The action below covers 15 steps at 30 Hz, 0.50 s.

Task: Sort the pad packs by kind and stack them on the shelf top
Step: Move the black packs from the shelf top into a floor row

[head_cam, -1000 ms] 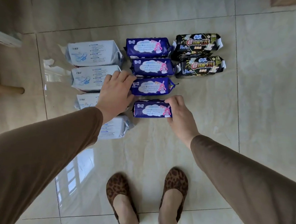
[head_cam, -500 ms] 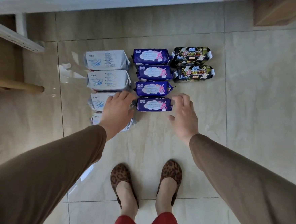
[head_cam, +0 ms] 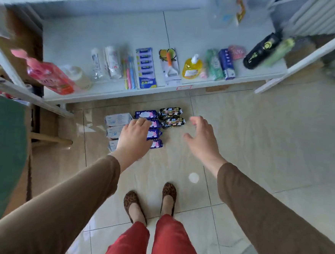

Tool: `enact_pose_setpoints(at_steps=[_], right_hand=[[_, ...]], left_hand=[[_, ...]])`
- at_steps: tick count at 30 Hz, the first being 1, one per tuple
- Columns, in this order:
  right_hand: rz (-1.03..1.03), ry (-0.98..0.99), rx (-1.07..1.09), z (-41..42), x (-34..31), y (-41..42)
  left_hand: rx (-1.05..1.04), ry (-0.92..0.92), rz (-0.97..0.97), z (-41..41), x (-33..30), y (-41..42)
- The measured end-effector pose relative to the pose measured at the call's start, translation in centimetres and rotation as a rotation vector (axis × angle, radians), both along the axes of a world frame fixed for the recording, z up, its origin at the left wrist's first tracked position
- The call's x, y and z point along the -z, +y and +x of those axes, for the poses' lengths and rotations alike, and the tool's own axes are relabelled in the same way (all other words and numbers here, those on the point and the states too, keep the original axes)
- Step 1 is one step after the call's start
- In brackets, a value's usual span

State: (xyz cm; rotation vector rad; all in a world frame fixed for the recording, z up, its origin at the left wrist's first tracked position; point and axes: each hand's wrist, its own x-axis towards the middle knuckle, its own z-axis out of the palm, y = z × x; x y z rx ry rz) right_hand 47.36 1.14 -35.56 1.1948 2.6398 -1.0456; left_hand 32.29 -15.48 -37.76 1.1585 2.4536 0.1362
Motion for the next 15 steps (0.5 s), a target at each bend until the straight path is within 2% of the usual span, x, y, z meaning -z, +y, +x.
enact_pose_setpoints(at_steps=[7,15], right_hand=[[0.100,0.097,-0.041,3.3,-16.4,4.7],[0.162,0.167,-0.150,6.7,-23.6,17.0]], left_hand=[[0.130,0.107,0.124,2.4,-16.6,5.7],[0.090,0.113,0.188,5.4,-25.0,17.2]])
